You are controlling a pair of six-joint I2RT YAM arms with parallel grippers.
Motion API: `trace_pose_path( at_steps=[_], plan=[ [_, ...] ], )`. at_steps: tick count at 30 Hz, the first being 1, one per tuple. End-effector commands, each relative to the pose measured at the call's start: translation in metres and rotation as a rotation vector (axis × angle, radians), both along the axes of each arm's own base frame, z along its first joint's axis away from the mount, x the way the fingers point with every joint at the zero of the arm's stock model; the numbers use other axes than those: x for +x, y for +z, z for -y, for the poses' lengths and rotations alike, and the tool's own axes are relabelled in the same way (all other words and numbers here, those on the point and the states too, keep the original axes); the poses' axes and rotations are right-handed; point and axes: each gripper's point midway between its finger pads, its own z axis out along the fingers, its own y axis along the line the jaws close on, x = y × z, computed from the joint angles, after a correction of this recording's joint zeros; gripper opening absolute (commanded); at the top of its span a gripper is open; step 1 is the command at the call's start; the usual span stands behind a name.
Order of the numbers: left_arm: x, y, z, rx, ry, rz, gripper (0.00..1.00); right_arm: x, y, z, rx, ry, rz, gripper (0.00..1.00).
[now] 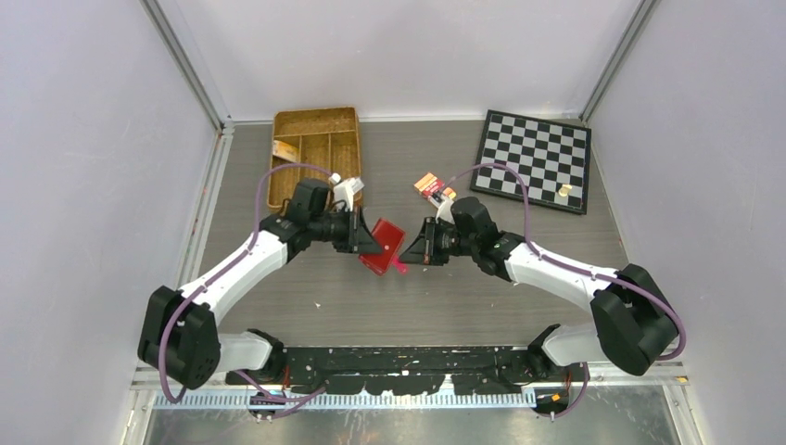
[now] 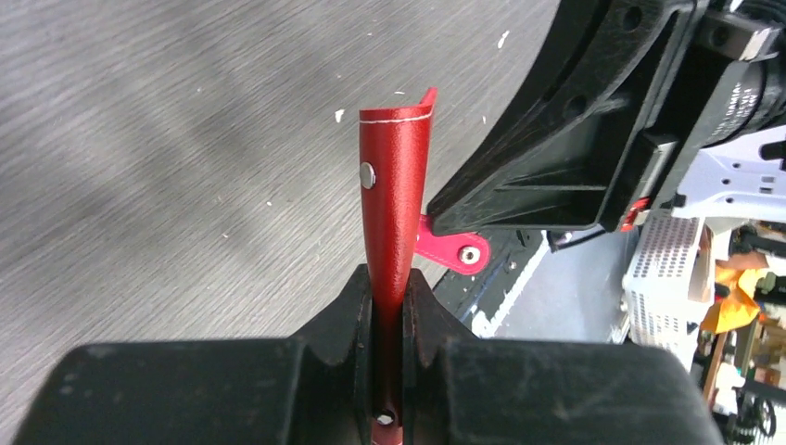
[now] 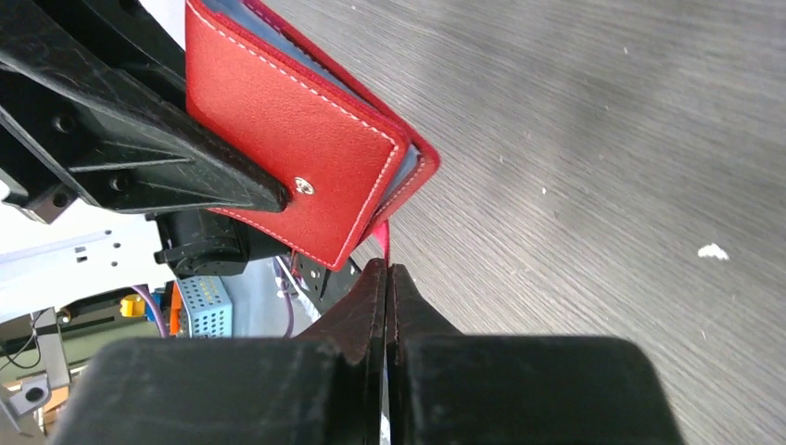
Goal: Put the credit cards into the card holder
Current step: Open the card holder at the center of the board.
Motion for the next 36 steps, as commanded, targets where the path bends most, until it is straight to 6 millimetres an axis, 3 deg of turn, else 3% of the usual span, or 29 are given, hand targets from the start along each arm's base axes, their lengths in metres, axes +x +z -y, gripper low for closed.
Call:
trace_pose_path(
  at_steps=[1, 5, 11, 17, 21, 25, 28, 31, 36],
  plan=[
    [0.004, 0.001, 0.002, -0.06, 0.106, 0.048, 0.01, -0.004, -0.003, 0.005, -0.023, 0.0, 0.018, 0.01],
    [-0.014, -0.025, 0.006, -0.022, 0.109, -0.004, 0.08, -0.01, -0.014, 0.013, -0.067, 0.019, 0.012, 0.01],
    [-0.024, -0.058, -0.006, 0.063, 0.15, -0.021, 0.41, -0.02, -0.033, 0.021, -0.138, 0.053, -0.02, 0.01],
    [-0.029, -0.084, -0.015, 0.129, 0.16, -0.043, 0.58, -0.027, -0.063, 0.03, -0.215, 0.065, -0.078, 0.01],
    [-0.032, -0.089, -0.015, 0.166, 0.139, -0.013, 0.59, -0.028, -0.069, 0.033, -0.244, 0.064, -0.099, 0.03],
    [-0.031, -0.097, -0.02, 0.208, 0.15, -0.007, 0.51, -0.029, -0.067, 0.028, -0.241, 0.054, -0.111, 0.36],
    [-0.031, -0.104, -0.021, 0.225, 0.154, -0.023, 0.48, -0.029, -0.064, 0.019, -0.226, 0.038, -0.098, 0.54],
    [-0.031, -0.11, -0.025, 0.25, 0.163, -0.037, 0.47, -0.029, -0.064, 0.011, -0.237, 0.01, -0.076, 0.61],
    [-0.031, -0.117, -0.03, 0.291, 0.174, -0.04, 0.45, -0.025, -0.071, 0.004, -0.285, -0.038, -0.05, 0.63]
  ],
)
